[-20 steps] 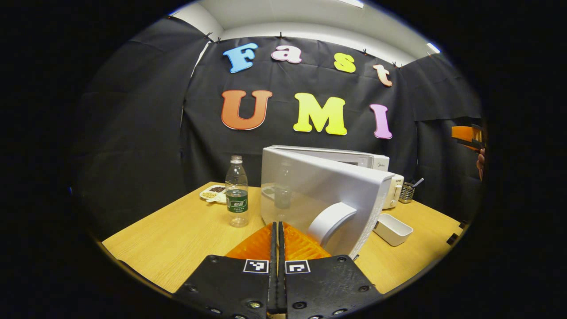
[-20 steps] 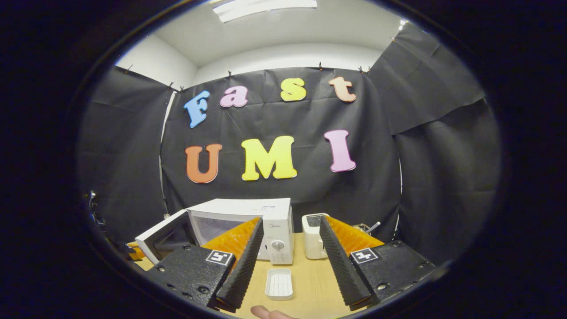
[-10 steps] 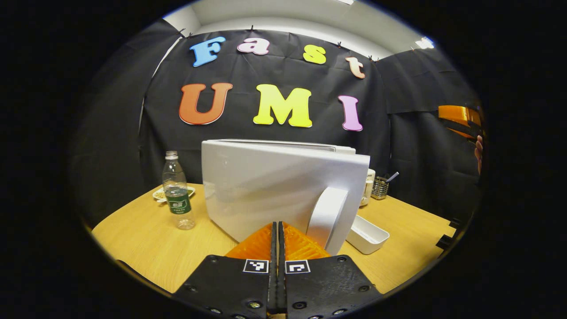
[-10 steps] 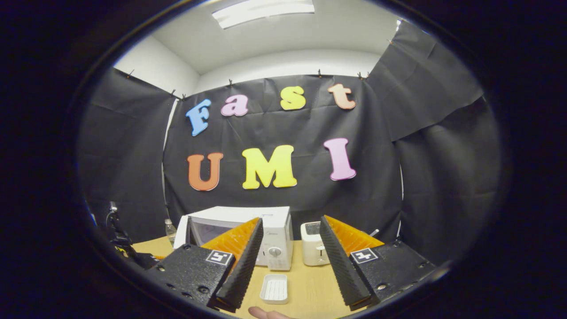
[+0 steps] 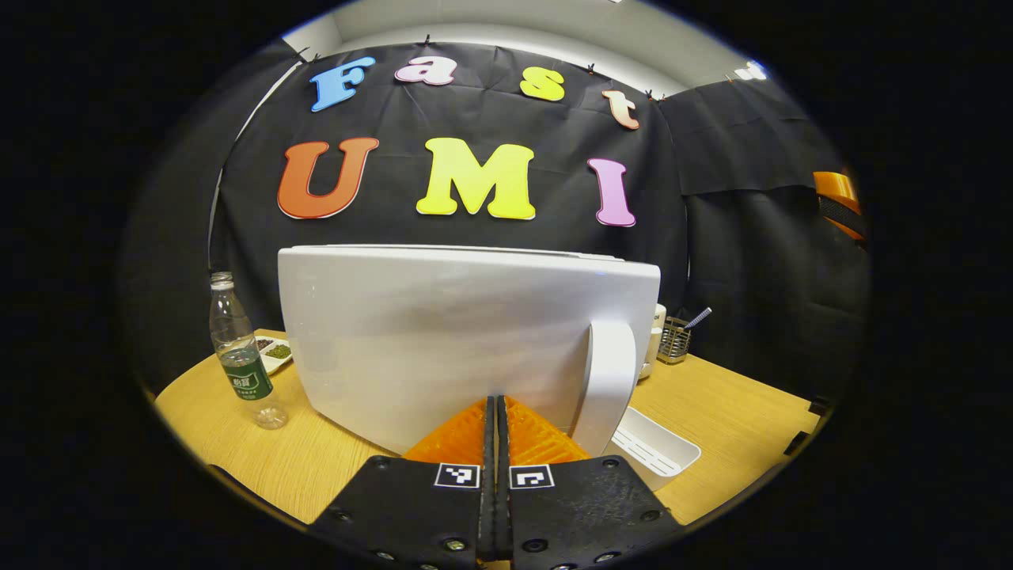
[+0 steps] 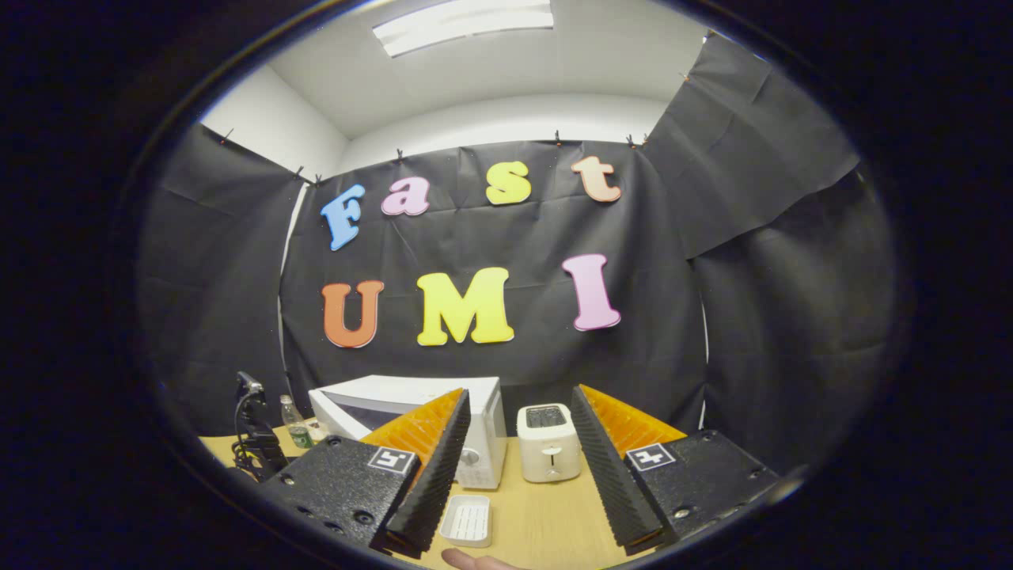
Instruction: Open the microwave oven with the left hand, put the food in, and close the microwave oven.
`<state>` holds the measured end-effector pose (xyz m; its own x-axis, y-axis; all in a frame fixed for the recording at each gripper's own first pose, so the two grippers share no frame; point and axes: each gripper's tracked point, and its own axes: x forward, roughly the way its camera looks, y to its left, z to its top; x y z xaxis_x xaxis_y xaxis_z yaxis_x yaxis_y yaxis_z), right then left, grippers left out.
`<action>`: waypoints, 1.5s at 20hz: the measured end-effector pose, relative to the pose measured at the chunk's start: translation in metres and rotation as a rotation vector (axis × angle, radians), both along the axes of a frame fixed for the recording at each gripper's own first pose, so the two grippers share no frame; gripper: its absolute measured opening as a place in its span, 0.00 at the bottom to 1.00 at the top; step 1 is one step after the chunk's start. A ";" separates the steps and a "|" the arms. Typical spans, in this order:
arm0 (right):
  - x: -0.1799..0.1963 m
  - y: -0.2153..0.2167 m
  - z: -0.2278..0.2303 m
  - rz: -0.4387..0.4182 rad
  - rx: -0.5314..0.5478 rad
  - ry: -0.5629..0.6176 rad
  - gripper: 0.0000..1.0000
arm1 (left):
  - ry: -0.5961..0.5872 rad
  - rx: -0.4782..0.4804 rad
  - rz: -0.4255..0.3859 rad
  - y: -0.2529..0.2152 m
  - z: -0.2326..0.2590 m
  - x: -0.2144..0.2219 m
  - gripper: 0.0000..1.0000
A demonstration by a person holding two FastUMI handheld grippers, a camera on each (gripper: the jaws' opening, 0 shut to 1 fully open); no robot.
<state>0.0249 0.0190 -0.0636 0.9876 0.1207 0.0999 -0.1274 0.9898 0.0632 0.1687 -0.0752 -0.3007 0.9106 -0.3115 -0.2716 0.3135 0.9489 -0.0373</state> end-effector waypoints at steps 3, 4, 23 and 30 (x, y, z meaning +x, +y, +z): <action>-0.002 -0.010 -0.001 -0.021 0.016 0.002 0.82 | -0.009 0.009 -0.010 -0.013 -0.002 0.022 0.00; -0.002 -0.012 -0.001 -0.023 0.017 0.008 0.82 | -0.011 0.010 -0.013 -0.017 -0.004 0.030 0.00; -0.050 -0.013 0.008 -0.072 0.008 0.051 0.83 | 0.048 -0.002 0.092 -0.058 -0.009 0.111 0.00; -0.087 -0.024 0.013 -0.089 0.005 0.043 0.82 | 0.092 -0.053 0.134 -0.034 0.031 0.049 0.00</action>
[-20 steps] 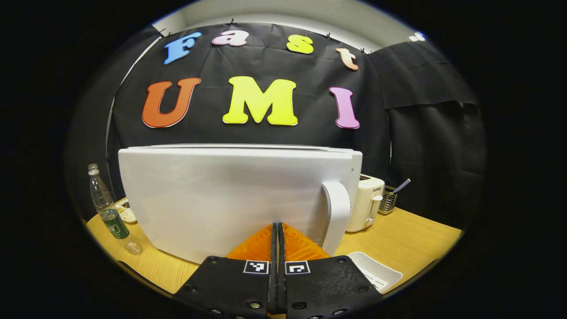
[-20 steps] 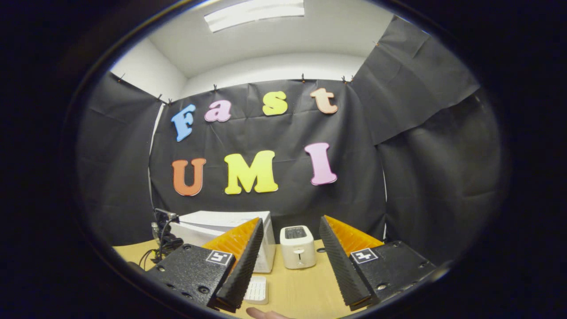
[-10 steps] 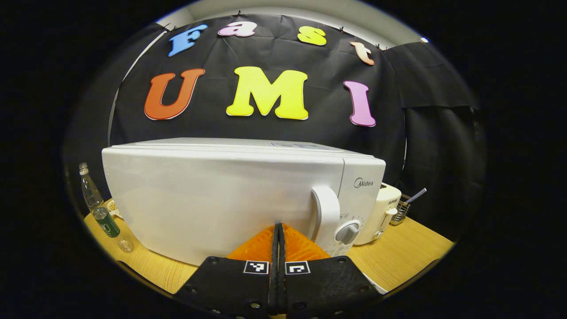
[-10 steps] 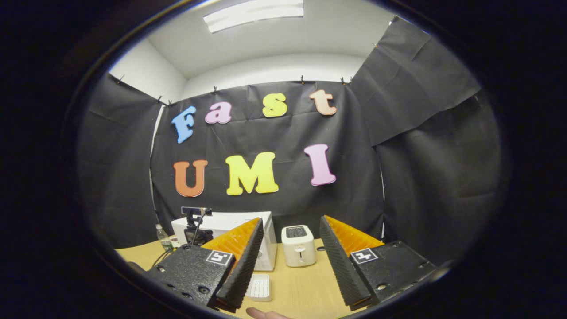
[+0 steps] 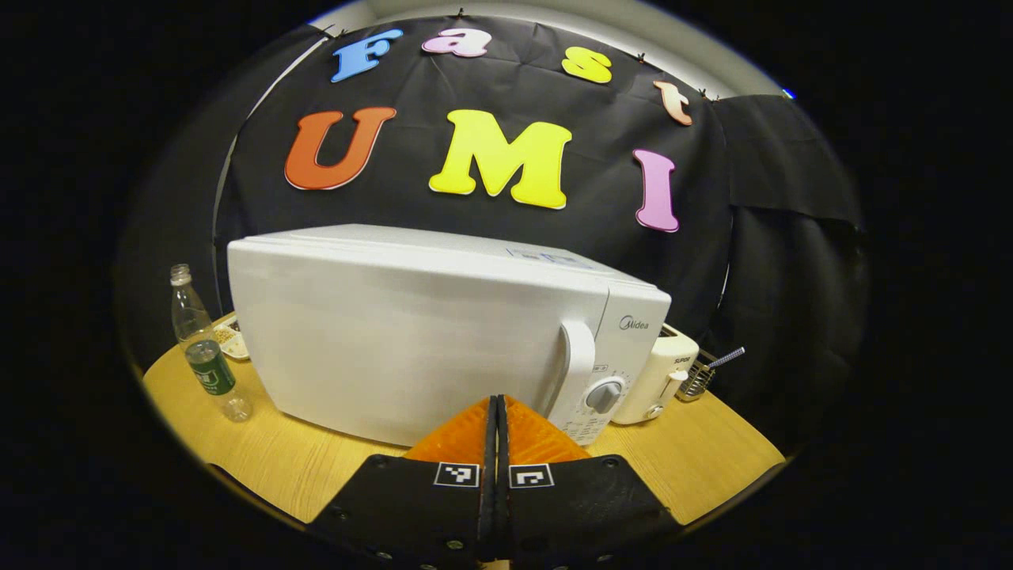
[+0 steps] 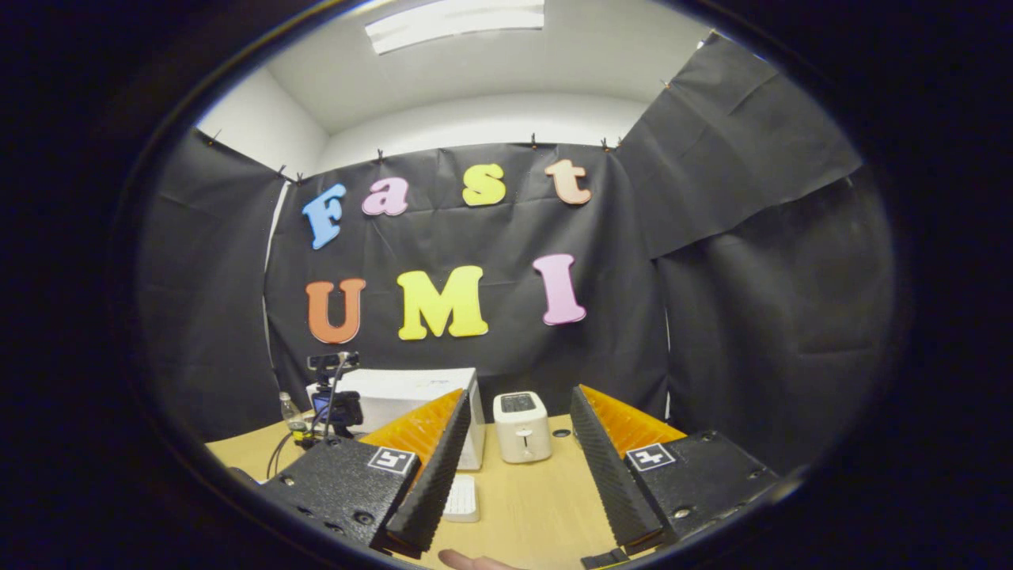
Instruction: Open the microwave oven with the left hand, put the food in, and close the microwave oven.
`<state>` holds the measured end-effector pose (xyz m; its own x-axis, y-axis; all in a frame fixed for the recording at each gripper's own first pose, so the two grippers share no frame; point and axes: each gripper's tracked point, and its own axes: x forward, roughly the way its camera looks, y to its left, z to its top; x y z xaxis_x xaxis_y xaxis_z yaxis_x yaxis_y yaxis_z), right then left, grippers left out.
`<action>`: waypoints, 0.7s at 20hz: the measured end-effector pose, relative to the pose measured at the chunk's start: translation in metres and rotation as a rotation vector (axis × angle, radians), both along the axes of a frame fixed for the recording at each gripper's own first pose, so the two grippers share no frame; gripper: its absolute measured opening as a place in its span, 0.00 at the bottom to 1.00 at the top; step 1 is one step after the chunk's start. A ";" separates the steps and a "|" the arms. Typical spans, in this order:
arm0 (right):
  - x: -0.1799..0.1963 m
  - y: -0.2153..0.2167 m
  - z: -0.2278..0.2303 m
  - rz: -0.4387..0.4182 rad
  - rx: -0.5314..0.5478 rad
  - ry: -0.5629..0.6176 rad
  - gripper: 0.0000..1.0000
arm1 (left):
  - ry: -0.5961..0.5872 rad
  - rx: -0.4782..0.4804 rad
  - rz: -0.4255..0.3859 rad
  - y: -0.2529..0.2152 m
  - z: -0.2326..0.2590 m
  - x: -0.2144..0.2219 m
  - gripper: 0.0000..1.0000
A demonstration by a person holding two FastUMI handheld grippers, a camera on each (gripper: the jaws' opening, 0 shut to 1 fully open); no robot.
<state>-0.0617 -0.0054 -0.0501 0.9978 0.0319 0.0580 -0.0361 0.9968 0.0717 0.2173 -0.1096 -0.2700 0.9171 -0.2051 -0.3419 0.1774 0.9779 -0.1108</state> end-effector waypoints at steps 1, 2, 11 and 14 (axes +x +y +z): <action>-0.003 0.000 -0.001 -0.001 0.000 0.000 0.82 | -0.020 0.015 -0.006 0.003 0.016 -0.013 0.00; -0.006 0.000 -0.002 0.004 -0.004 0.001 0.82 | -0.050 0.033 -0.006 0.008 0.032 -0.025 0.00; -0.011 0.007 -0.001 0.028 -0.006 -0.003 0.82 | -0.179 0.089 0.000 0.039 0.142 -0.152 0.39; -0.011 0.008 -0.002 0.021 -0.002 0.008 0.82 | -0.237 0.088 0.016 0.053 0.171 -0.193 0.92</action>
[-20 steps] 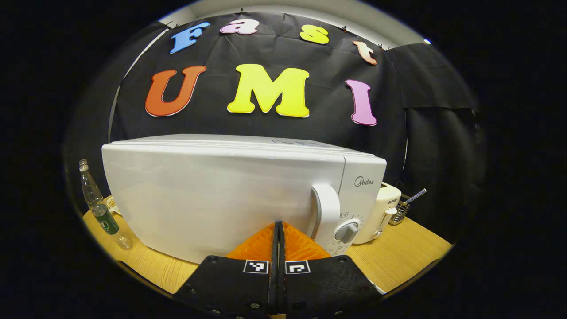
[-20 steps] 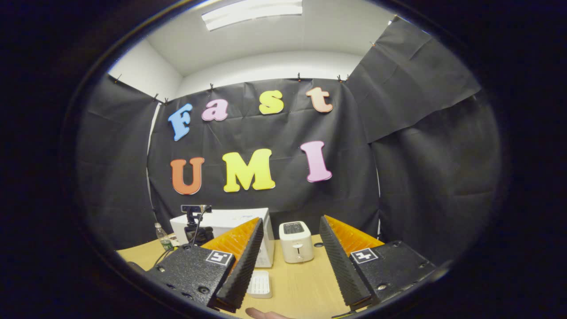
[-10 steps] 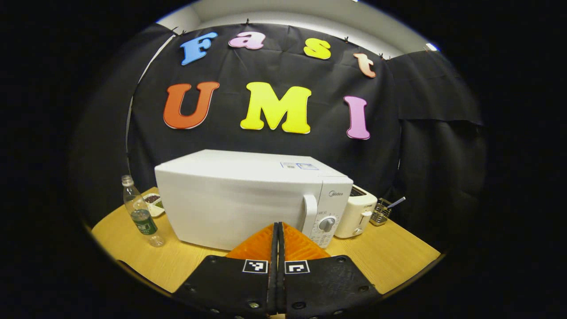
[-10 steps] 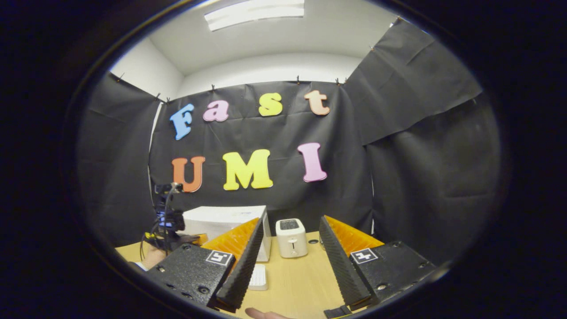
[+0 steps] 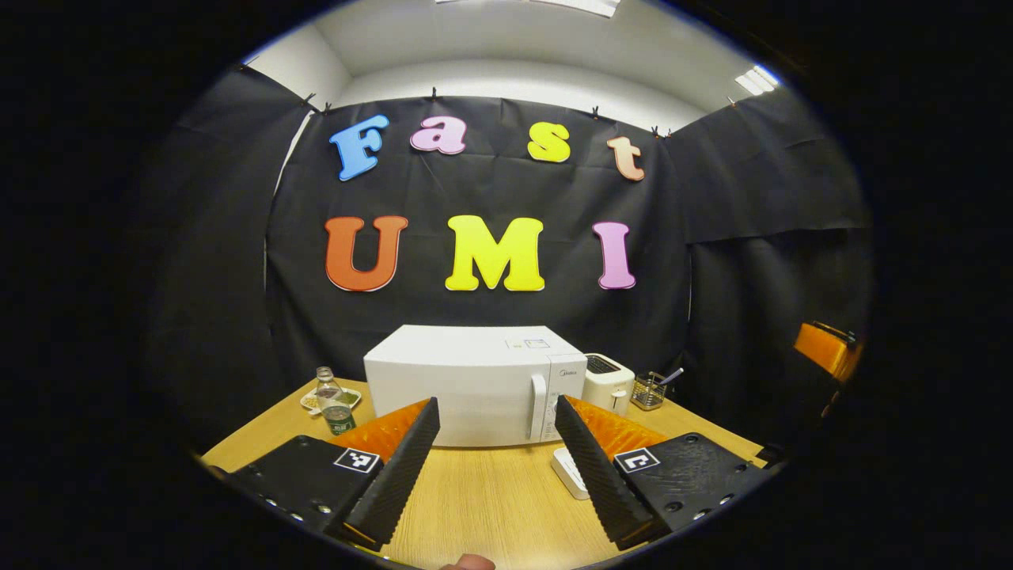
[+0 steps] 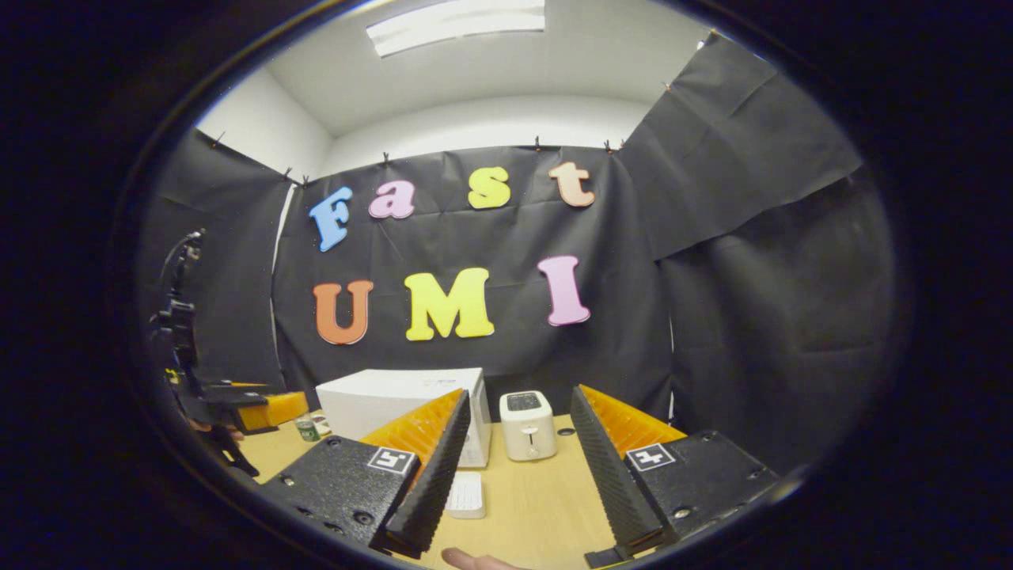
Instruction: Open the microwave oven with the left hand, put the food in, and close the microwave oven.
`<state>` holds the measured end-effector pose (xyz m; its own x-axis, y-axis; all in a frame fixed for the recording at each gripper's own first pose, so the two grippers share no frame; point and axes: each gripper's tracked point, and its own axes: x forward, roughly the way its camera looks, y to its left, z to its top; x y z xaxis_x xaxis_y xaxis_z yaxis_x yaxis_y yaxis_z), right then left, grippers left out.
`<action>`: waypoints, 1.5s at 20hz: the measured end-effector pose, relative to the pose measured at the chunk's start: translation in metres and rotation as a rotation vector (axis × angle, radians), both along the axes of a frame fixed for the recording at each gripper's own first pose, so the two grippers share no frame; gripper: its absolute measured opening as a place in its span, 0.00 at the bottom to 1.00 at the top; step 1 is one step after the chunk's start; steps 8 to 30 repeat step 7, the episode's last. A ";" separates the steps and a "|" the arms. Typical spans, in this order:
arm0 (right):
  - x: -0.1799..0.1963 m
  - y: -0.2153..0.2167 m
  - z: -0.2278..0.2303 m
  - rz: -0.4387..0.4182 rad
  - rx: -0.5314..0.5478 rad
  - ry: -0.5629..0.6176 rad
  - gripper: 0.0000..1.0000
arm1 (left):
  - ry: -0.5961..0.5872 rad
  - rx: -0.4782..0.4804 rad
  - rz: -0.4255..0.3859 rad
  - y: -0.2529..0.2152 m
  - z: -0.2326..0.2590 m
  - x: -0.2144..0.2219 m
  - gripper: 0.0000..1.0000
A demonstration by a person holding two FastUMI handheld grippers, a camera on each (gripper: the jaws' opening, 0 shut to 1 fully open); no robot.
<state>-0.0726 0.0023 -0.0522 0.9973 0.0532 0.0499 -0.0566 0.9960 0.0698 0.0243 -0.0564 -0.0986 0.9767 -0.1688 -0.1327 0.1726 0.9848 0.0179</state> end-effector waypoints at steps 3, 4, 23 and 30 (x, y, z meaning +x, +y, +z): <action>-0.003 -0.001 0.002 0.001 0.002 0.008 0.82 | -0.034 0.041 0.094 0.027 0.020 -0.027 0.92; -0.004 -0.002 0.004 -0.002 0.004 0.006 0.82 | -0.048 0.051 0.129 0.037 0.026 -0.036 0.92; -0.010 -0.004 0.013 -0.009 0.001 -0.002 0.82 | -0.072 0.020 0.124 0.038 0.038 -0.059 1.00; -0.010 -0.004 0.013 -0.009 0.001 -0.002 0.82 | -0.072 0.020 0.124 0.038 0.038 -0.059 1.00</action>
